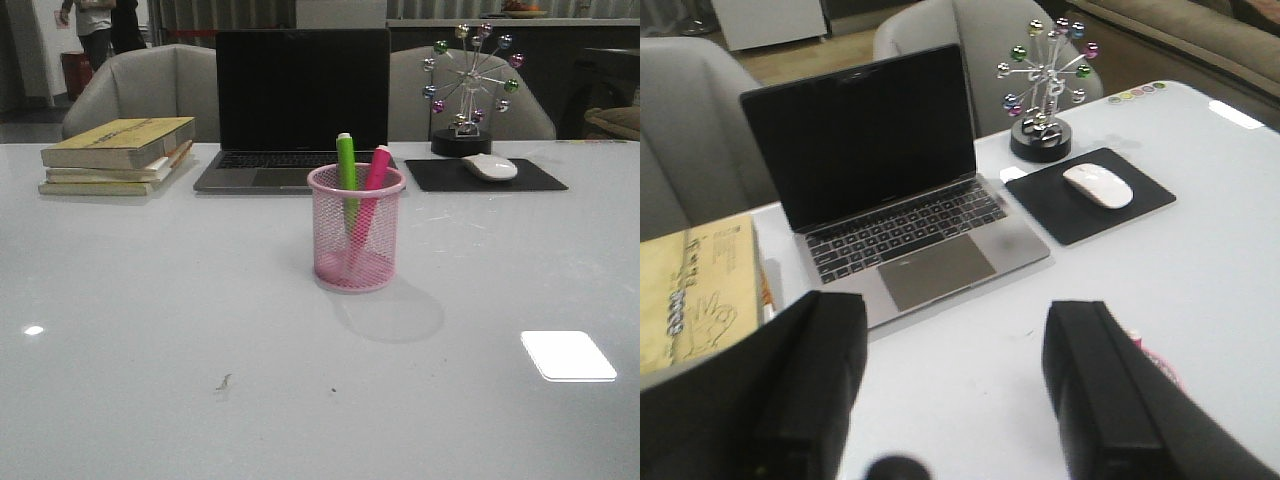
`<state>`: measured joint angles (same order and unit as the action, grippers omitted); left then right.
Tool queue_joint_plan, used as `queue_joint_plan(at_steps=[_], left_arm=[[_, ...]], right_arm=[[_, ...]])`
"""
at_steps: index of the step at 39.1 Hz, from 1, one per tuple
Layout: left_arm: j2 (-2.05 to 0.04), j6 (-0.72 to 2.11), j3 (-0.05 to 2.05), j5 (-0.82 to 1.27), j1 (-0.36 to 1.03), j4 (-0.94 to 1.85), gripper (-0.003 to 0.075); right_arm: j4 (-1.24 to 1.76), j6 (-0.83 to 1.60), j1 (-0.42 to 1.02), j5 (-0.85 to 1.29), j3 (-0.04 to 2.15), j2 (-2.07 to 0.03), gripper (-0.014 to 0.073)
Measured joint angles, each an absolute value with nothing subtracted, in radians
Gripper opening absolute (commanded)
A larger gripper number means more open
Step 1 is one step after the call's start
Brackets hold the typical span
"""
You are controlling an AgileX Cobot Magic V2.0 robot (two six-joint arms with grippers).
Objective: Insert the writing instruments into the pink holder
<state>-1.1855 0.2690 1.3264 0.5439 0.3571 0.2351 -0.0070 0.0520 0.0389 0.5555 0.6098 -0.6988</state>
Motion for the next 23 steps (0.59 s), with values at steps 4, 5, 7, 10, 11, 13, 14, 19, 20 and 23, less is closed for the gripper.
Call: queue_joint_plan(at_steps=[4,5,7,10,11,13,14,19,20,23], left_arm=[[-1.033,0.269,1.166,0.492,0.319,0.235,0.0438],[-0.990,0.269,1.133,0.481,0.308,0.235,0.0438],[-0.915,0.269,1.049,0.461,0.288,0.235,0.0438],[-0.802,0.269,0.949,0.443,0.255,0.237,0.0438],[-0.772,0.269,0.912,0.440,0.246,0.237,0.0438],[-0.706,0.269,0.850,0.438,0.226,0.237,0.0438],[-0.669,0.269,0.817,0.438,0.216,0.237,0.0438],[-0.529,0.269,0.705,0.431,0.184,0.239,0.0438],[-0.511,0.269,0.685,0.425,0.181,0.239,0.0438],[-0.460,0.269,0.646,0.408,0.177,0.239,0.0438]], right_arm=[[-0.007,0.052,0.039,0.555,0.610,-0.699,0.0386],[-0.007,0.052,0.039,0.555,0.610,-0.699,0.0386],[-0.007,0.052,0.039,0.555,0.610,-0.699,0.0386],[-0.007,0.052,0.039,0.555,0.610,-0.699,0.0386],[-0.007,0.052,0.039,0.555,0.610,-0.699,0.0386],[-0.007,0.052,0.039,0.557,0.610,-0.699,0.0386],[-0.007,0.052,0.039,0.559,0.610,-0.699,0.0386],[-0.007,0.052,0.039,0.572,0.610,-0.699,0.0386],[-0.007,0.052,0.039,0.574,0.610,-0.699,0.0386],[-0.007,0.052,0.039,0.581,0.610,-0.699,0.0386]])
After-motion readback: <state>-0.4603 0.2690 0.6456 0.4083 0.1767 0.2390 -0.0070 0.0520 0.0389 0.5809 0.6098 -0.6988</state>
